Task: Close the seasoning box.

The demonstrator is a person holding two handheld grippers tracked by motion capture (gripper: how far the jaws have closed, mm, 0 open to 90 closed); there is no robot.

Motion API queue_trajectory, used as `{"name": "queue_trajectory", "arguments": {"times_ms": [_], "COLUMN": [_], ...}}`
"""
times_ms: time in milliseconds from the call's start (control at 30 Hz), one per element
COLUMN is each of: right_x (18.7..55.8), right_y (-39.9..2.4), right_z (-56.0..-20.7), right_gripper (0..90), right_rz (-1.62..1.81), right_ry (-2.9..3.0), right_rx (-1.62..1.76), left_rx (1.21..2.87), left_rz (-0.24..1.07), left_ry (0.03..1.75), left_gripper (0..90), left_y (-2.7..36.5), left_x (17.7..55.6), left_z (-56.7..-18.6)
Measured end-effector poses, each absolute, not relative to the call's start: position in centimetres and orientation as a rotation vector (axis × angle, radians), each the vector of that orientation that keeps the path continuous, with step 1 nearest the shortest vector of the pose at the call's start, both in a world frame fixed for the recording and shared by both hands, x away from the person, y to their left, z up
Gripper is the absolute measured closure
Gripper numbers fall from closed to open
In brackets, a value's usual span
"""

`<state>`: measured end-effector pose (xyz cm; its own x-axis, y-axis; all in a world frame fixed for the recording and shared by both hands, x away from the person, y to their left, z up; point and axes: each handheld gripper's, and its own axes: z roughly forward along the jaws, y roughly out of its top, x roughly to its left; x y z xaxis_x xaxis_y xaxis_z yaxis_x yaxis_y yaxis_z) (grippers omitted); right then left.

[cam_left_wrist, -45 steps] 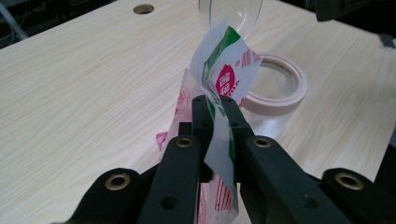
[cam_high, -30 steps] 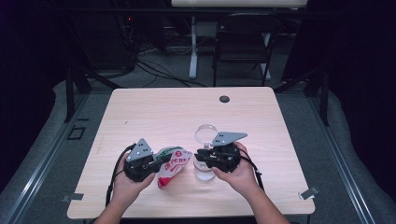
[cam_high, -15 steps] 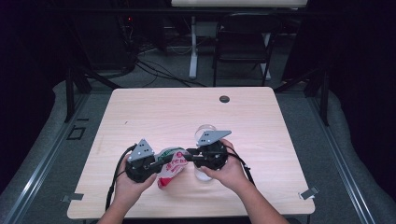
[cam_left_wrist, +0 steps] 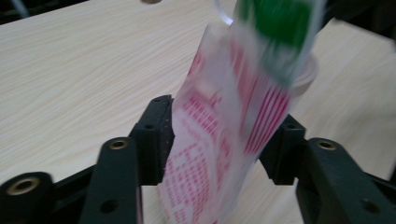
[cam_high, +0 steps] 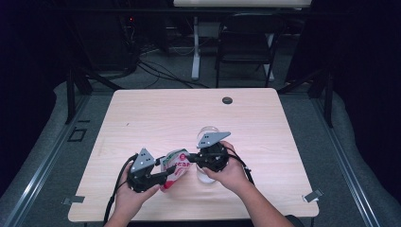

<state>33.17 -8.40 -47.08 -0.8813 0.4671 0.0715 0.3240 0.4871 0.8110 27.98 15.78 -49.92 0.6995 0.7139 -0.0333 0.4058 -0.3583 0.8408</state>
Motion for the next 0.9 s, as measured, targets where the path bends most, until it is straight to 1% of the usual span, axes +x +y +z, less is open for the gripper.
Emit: {"name": "queue_trajectory", "arguments": {"times_ms": [100, 133, 233, 267, 433, 767, 900], "right_x": [33.2, 33.2, 33.3, 33.4, 33.5, 33.5, 33.4], "right_y": [-8.3, -8.3, -8.4, -8.4, -8.3, -8.3, -8.3], "right_z": [-47.1, -47.1, -47.1, -47.2, -47.2, -47.2, -47.3], "right_gripper": [90.0, 90.0, 90.0, 90.0, 90.0, 90.0, 90.0], "right_rz": [1.349, 1.349, 1.354, 1.357, 1.37, 1.369, 1.365], "right_ry": [2.567, 2.568, 2.57, 2.574, 2.576, 2.567, 2.568], "right_rx": [0.687, 0.685, 0.682, 0.68, 0.677, 0.669, 0.667], "left_rx": [1.941, 1.942, 1.977, 2.015, 2.033, 1.976, 1.958], "left_rz": [0.359, 0.362, 0.4, 0.422, 0.484, 0.395, 0.345], "left_ry": [0.896, 0.897, 0.922, 0.937, 0.946, 0.969, 0.994], "left_gripper": [46.8, 46.8, 42.5, 40.9, 36.7, 34.7, 29.6], "left_y": [15.9, 15.9, 15.5, 15.3, 15.0, 15.3, 15.5], "left_x": [27.8, 27.7, 27.6, 27.7, 27.7, 28.6, 28.9], "left_z": [-51.4, -52.0, -53.8, -54.2, -55.2, -56.3, -56.6]}}
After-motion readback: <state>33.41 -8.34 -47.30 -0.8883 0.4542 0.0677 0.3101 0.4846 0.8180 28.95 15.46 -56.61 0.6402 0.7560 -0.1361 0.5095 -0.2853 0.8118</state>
